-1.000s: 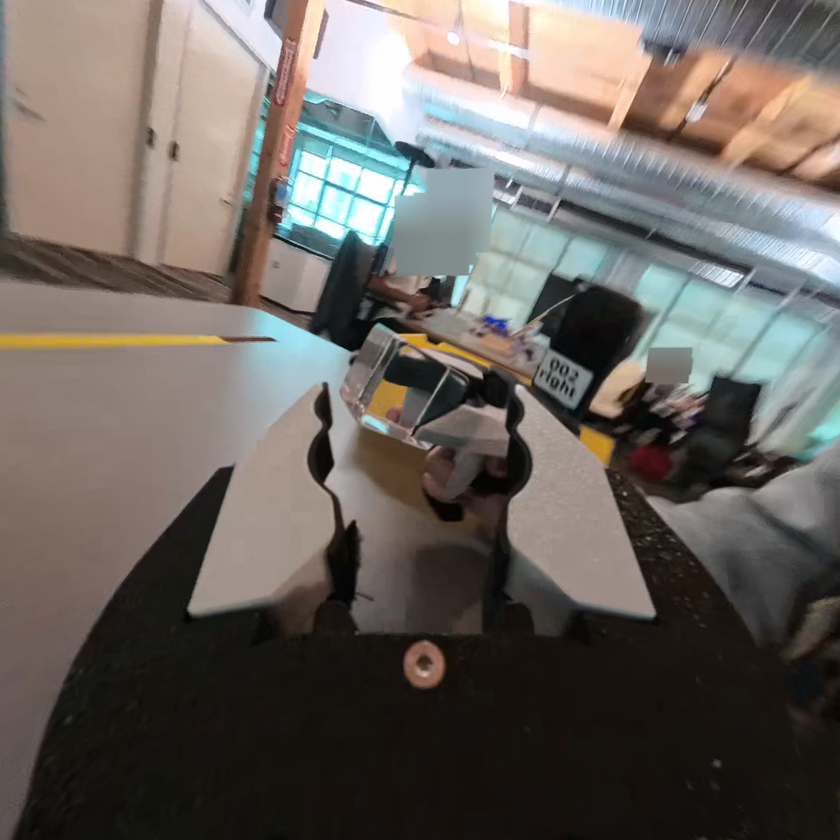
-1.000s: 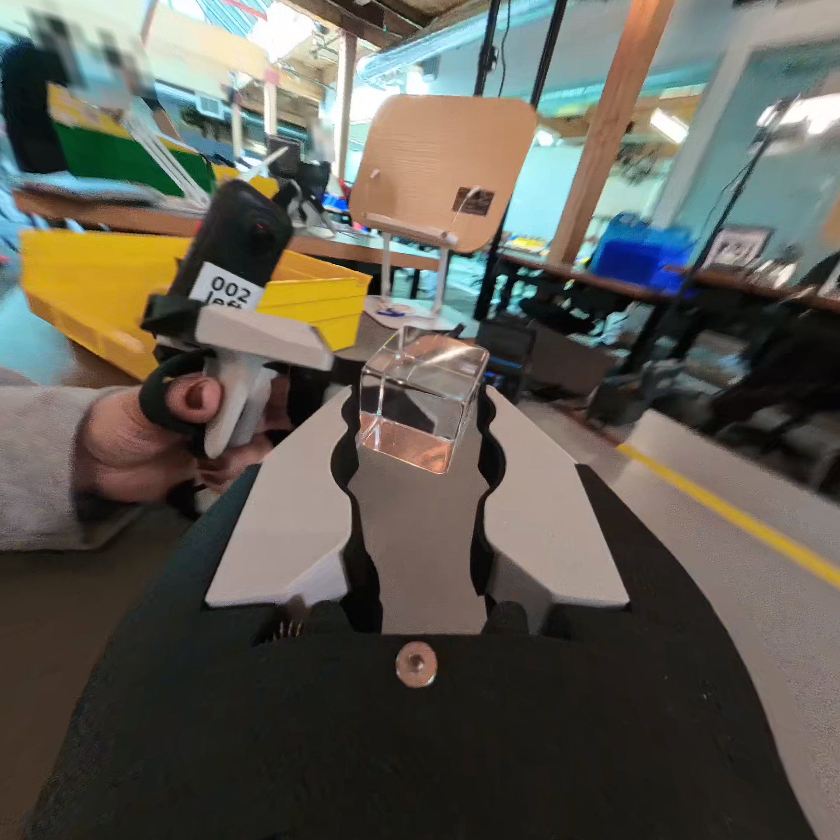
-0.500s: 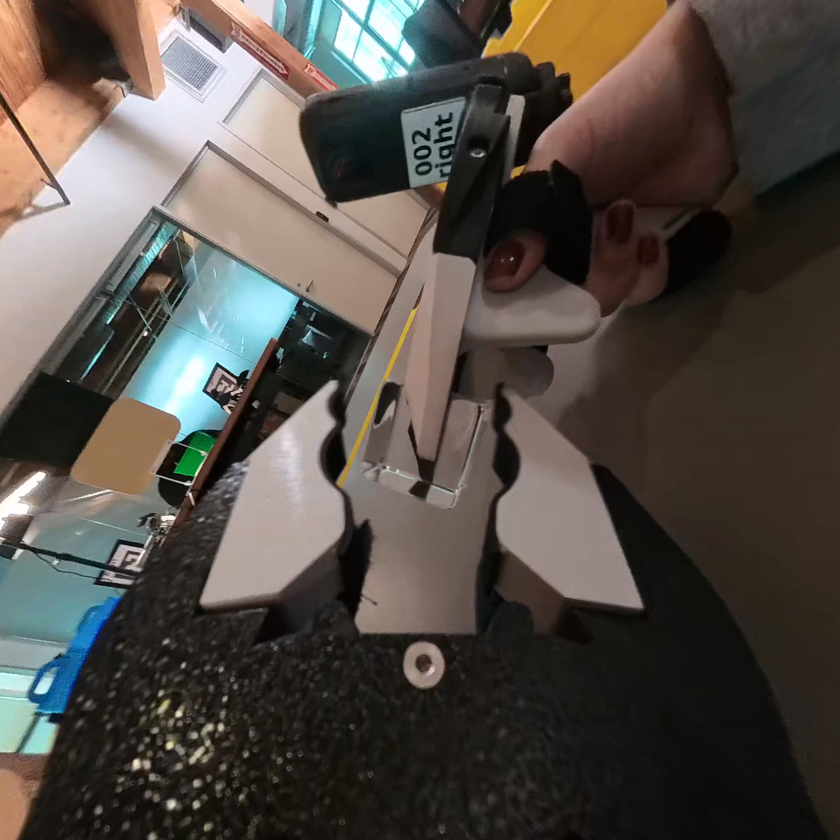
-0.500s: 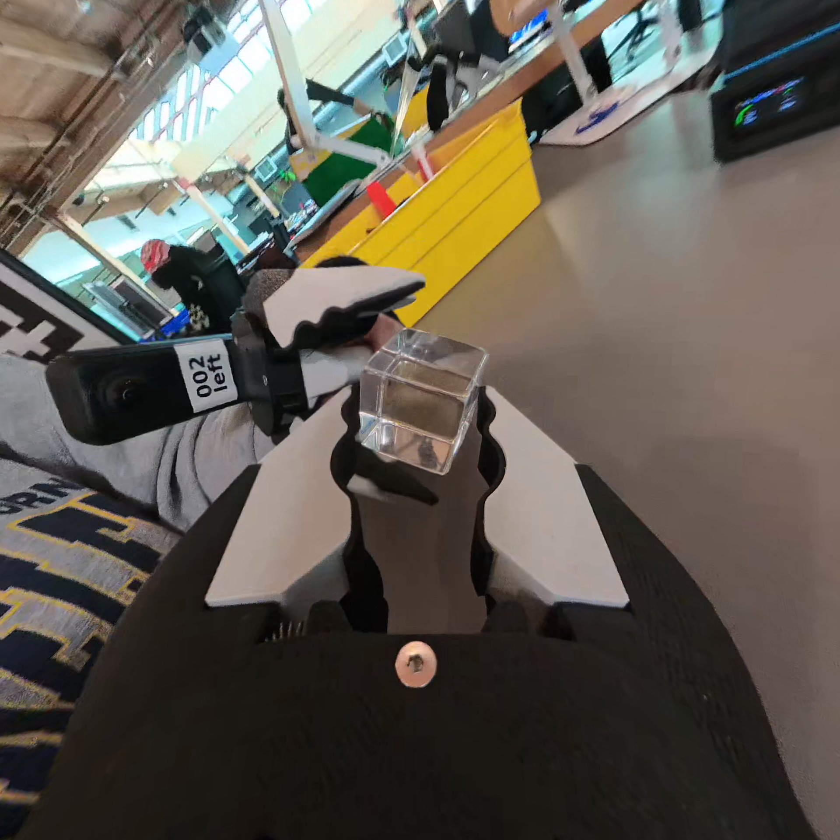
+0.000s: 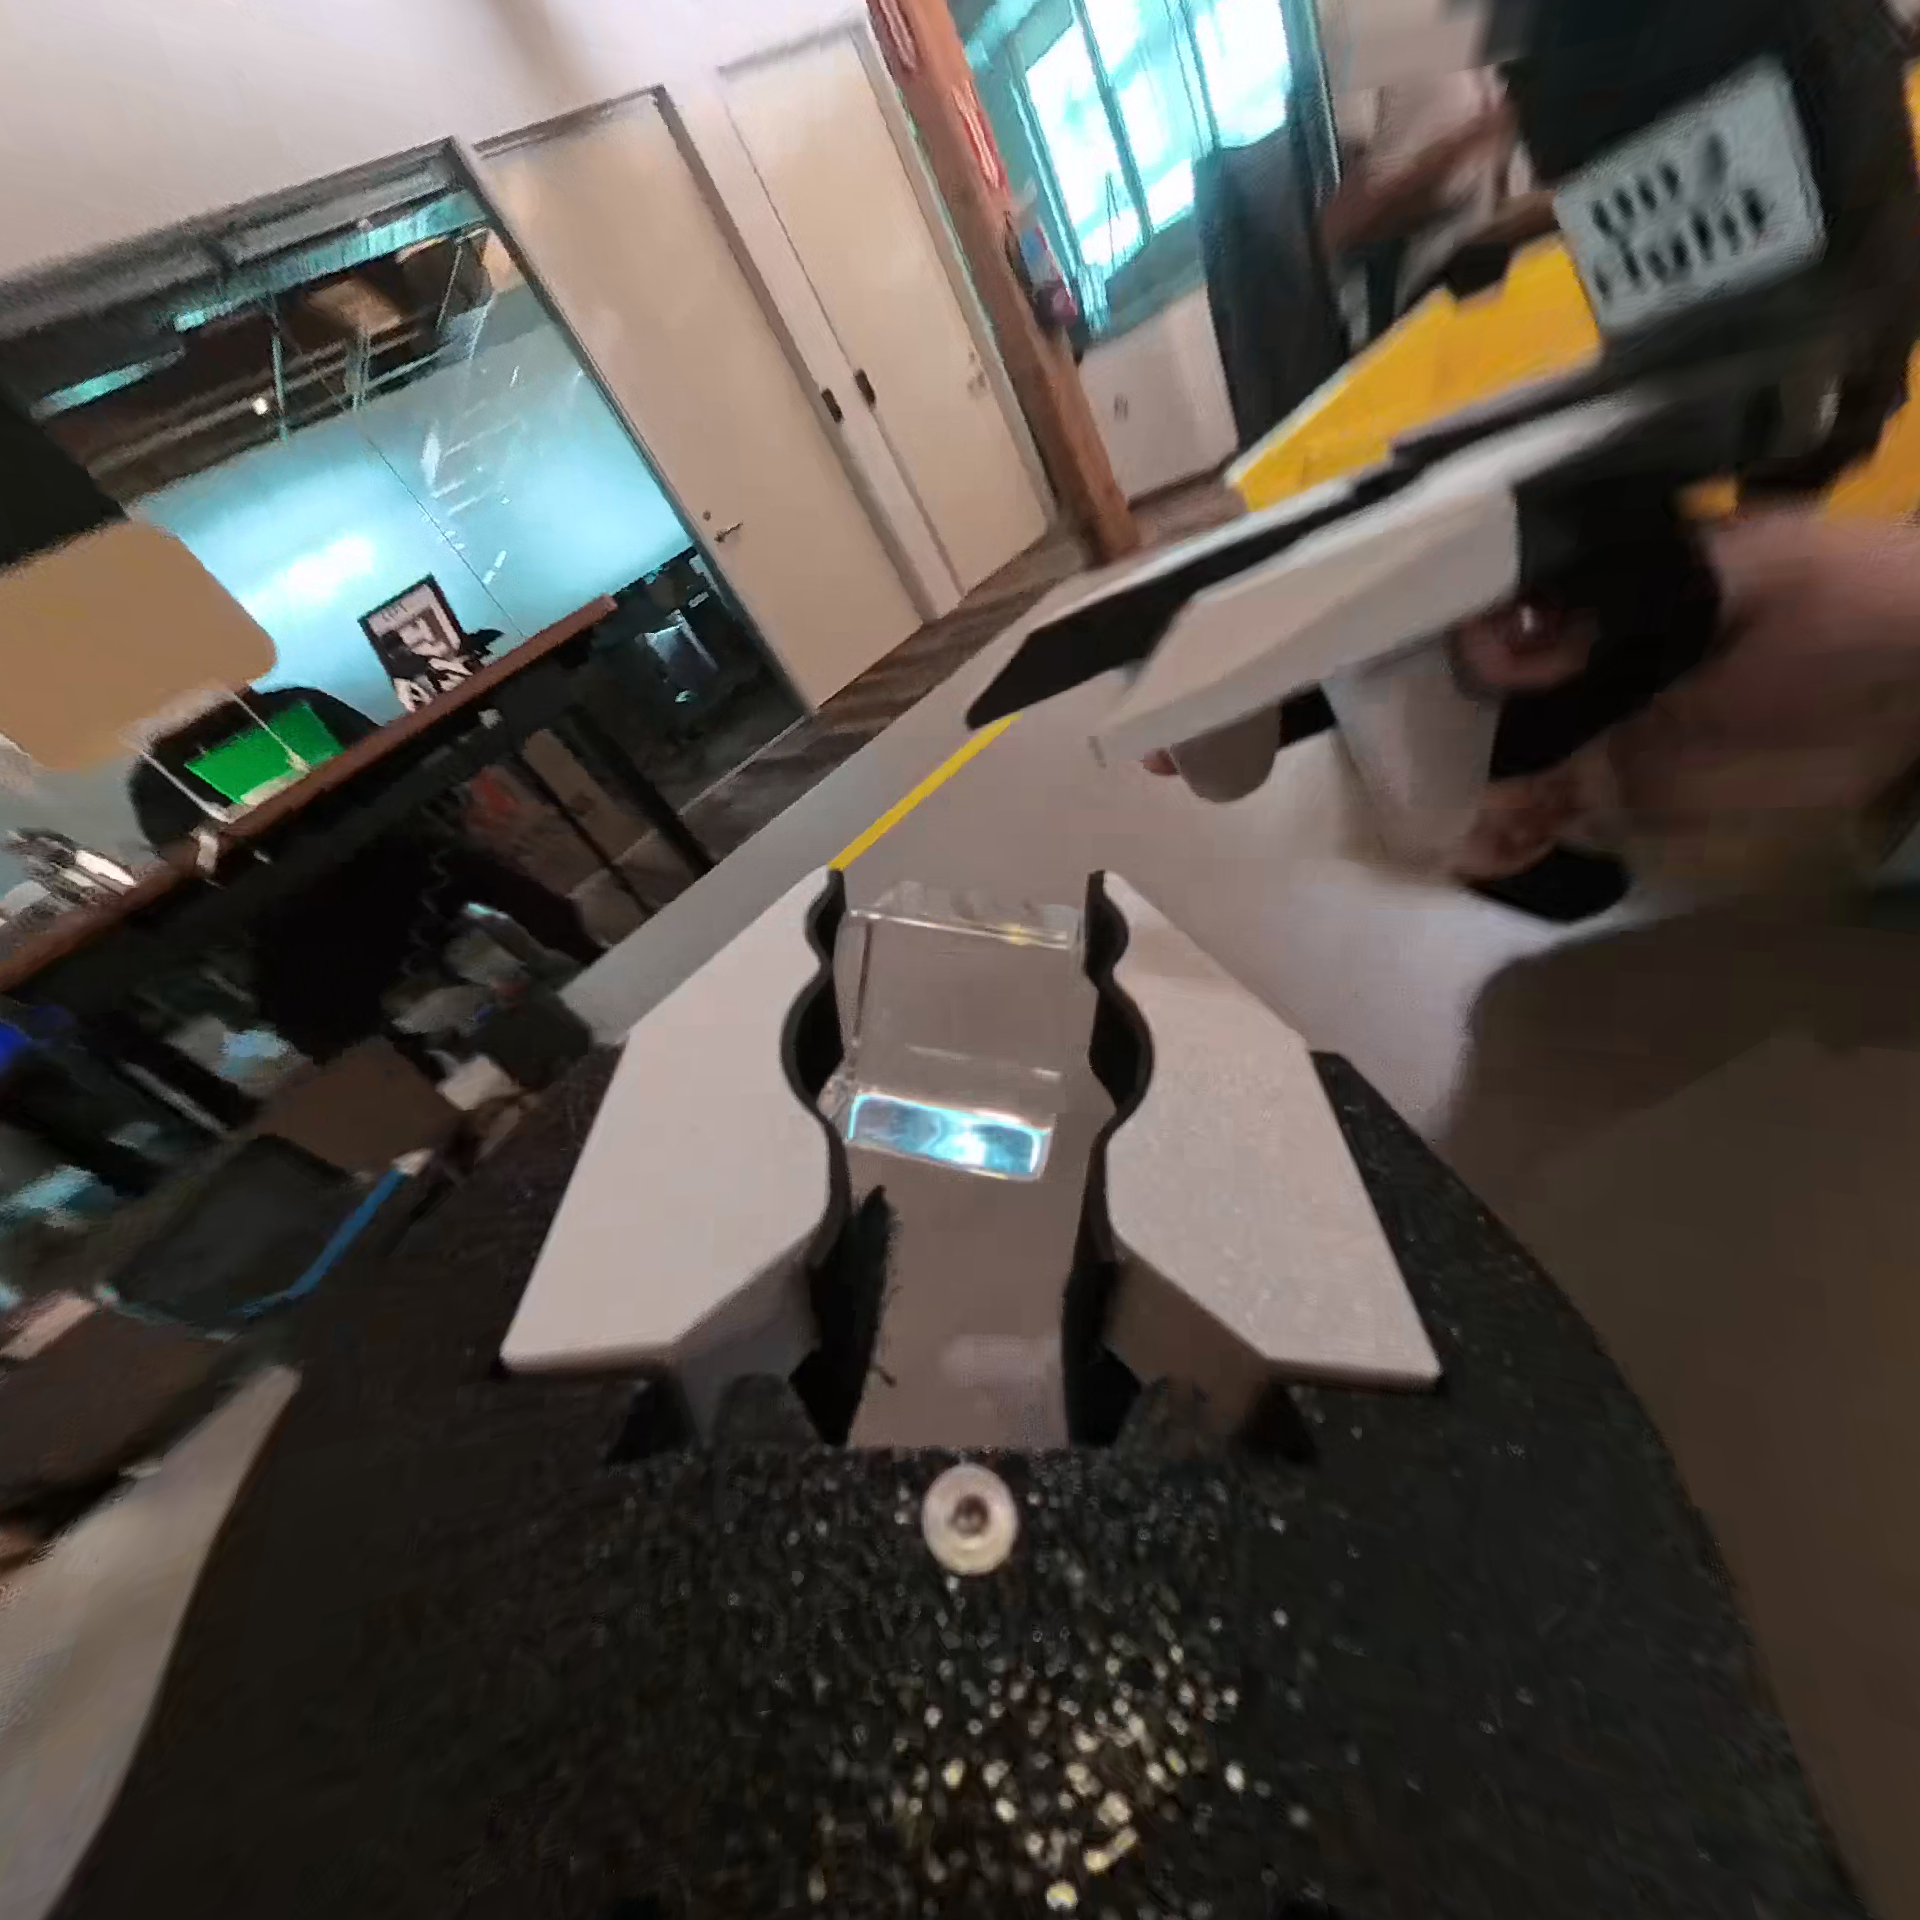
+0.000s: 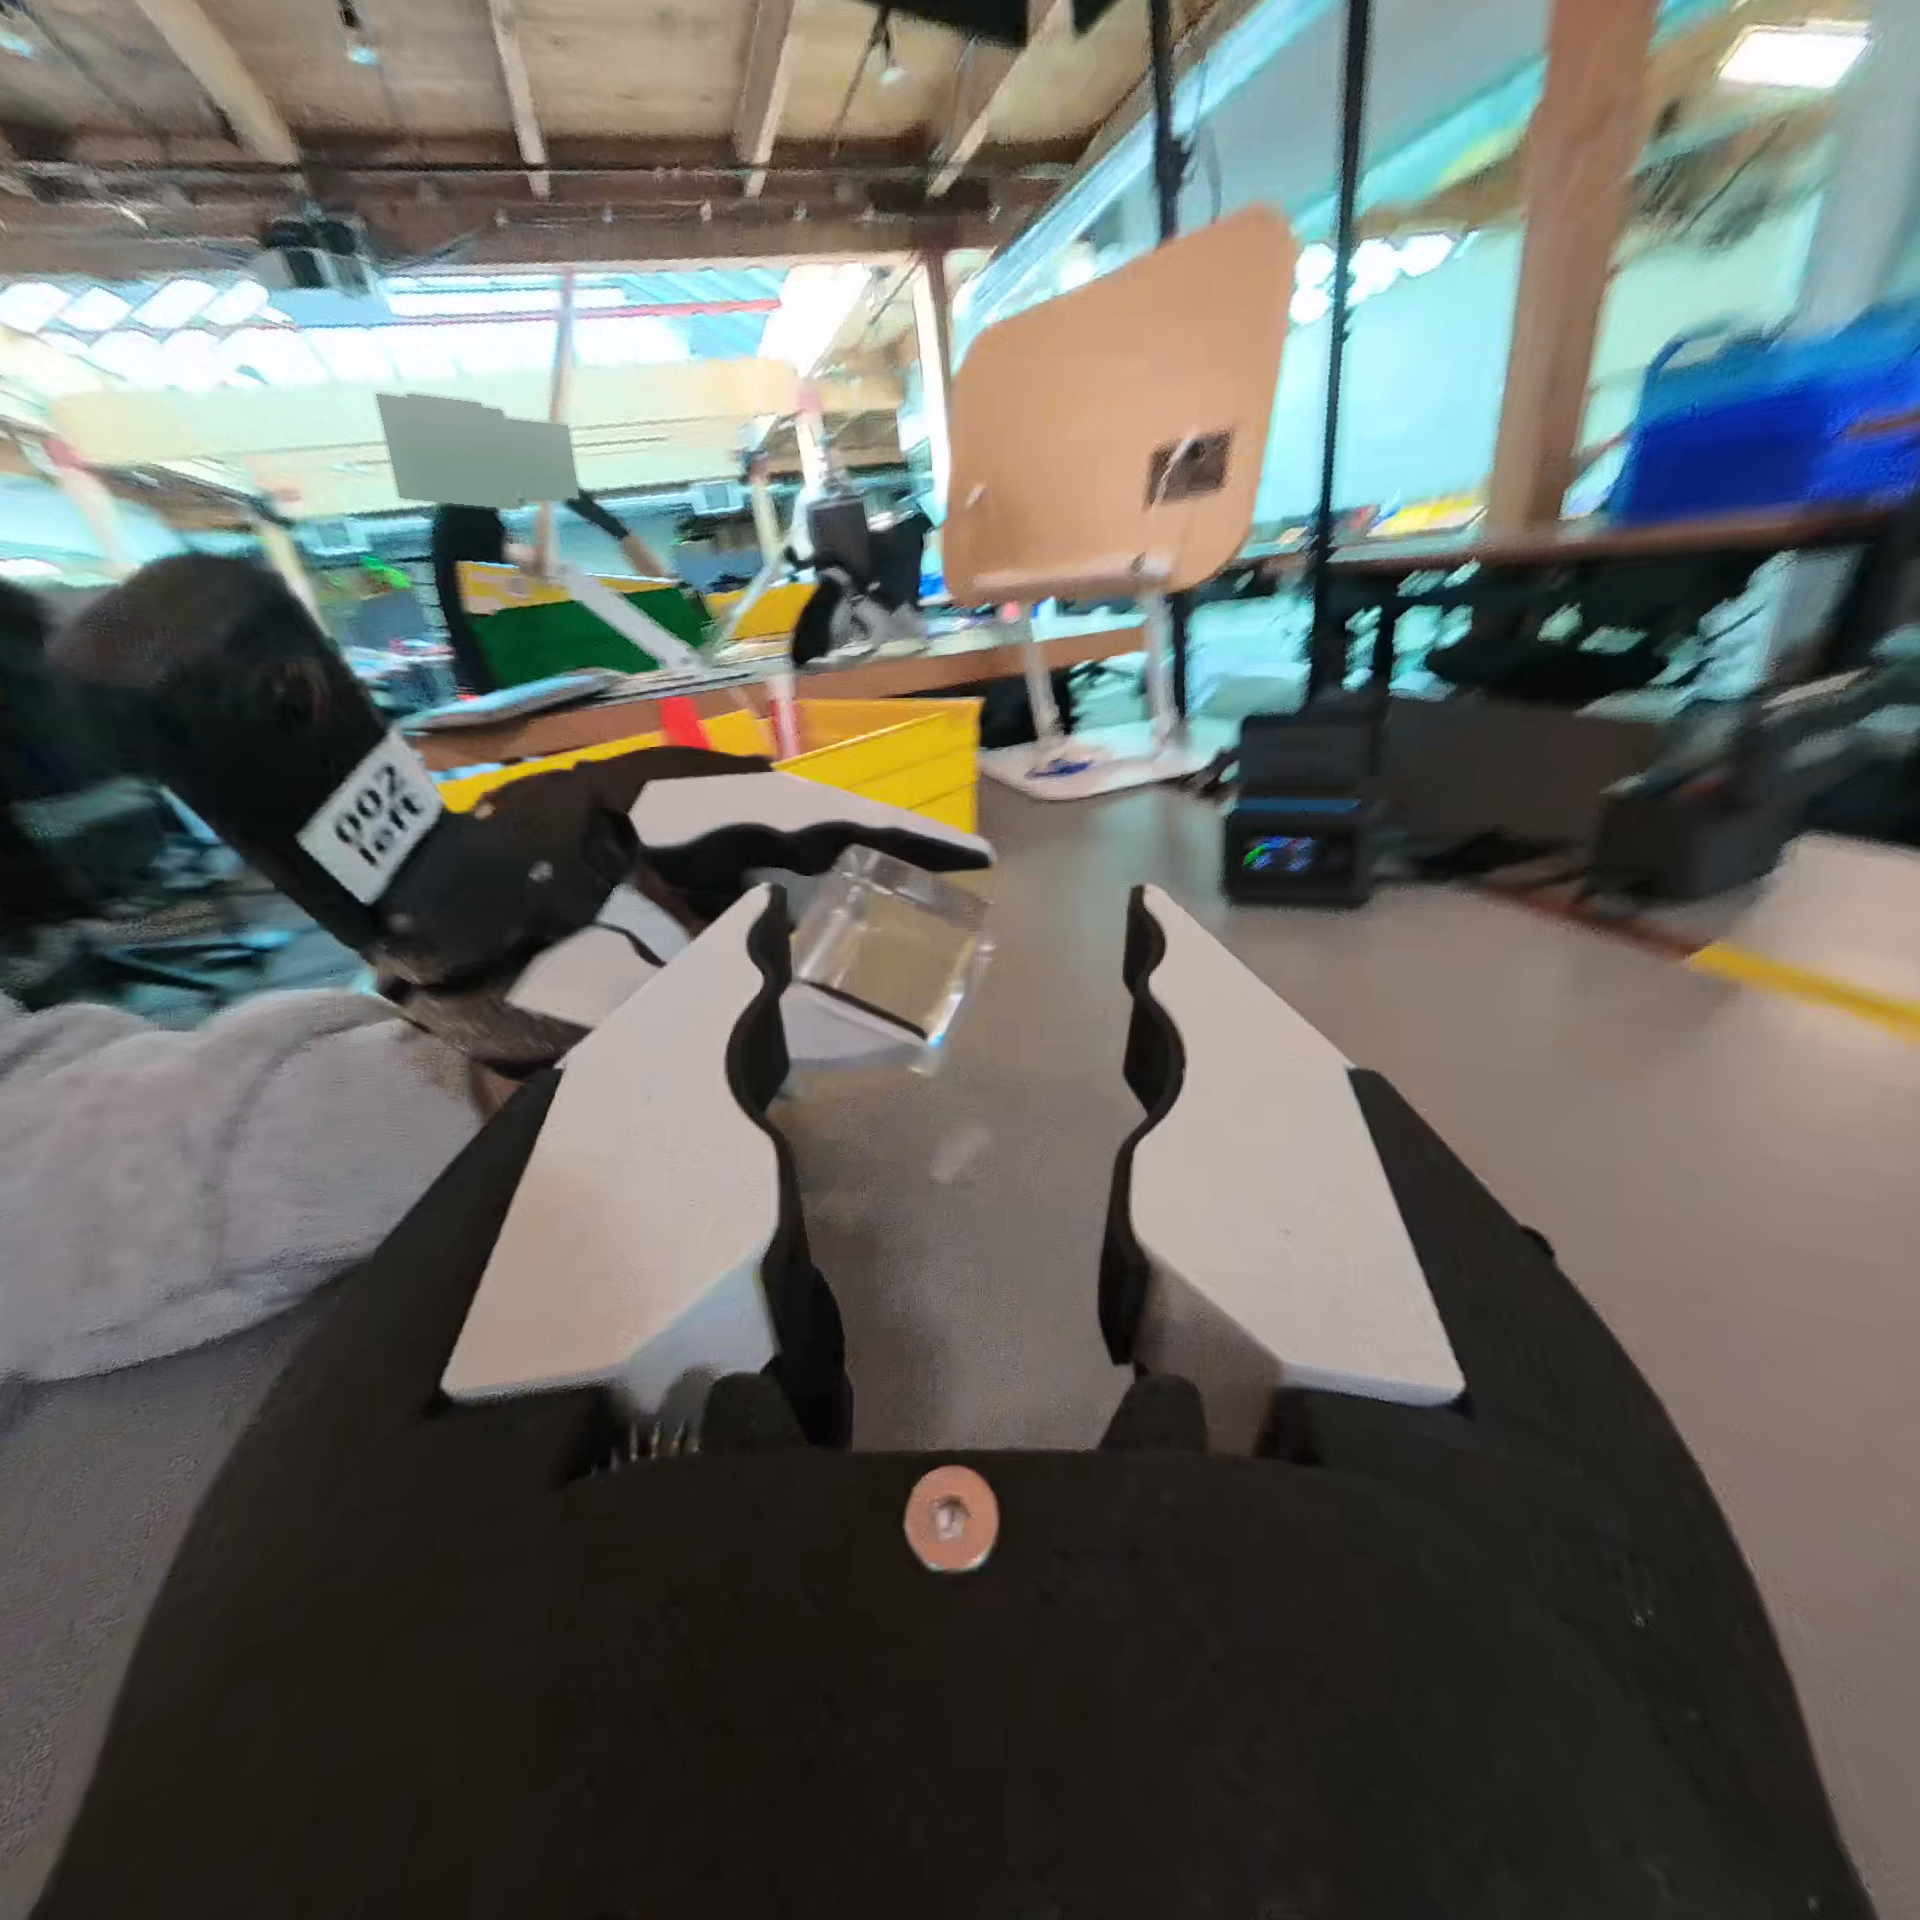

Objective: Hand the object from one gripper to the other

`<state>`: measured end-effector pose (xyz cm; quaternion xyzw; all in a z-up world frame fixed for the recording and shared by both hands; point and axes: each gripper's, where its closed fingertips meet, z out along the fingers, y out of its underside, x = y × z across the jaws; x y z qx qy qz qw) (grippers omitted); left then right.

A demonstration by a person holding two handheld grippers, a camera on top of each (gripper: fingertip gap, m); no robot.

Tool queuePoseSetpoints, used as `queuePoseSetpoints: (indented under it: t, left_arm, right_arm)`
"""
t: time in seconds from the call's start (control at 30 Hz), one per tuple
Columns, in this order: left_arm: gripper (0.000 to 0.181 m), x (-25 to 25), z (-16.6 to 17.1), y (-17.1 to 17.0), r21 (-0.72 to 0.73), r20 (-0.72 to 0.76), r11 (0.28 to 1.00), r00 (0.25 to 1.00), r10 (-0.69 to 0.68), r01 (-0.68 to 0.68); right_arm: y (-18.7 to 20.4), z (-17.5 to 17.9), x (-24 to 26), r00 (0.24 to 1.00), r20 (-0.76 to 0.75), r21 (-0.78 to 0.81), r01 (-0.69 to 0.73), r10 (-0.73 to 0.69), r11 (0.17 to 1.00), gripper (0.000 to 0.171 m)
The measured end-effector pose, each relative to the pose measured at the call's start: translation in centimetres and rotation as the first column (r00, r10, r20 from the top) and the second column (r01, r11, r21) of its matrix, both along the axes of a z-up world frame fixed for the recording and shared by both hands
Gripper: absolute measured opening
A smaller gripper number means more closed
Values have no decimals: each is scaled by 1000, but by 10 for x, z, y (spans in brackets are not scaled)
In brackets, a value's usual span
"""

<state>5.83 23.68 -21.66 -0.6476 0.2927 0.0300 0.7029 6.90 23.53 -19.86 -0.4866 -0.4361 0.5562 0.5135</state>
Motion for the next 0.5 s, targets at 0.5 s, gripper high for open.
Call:
queuePoseSetpoints:
  t: [0.5]
  left_arm:
    - [44,-24,40,-18,111,795,910,514,-322,399]
  right_arm:
    - [-37,-10,-17,960,-57,813,203,-273,545,71]
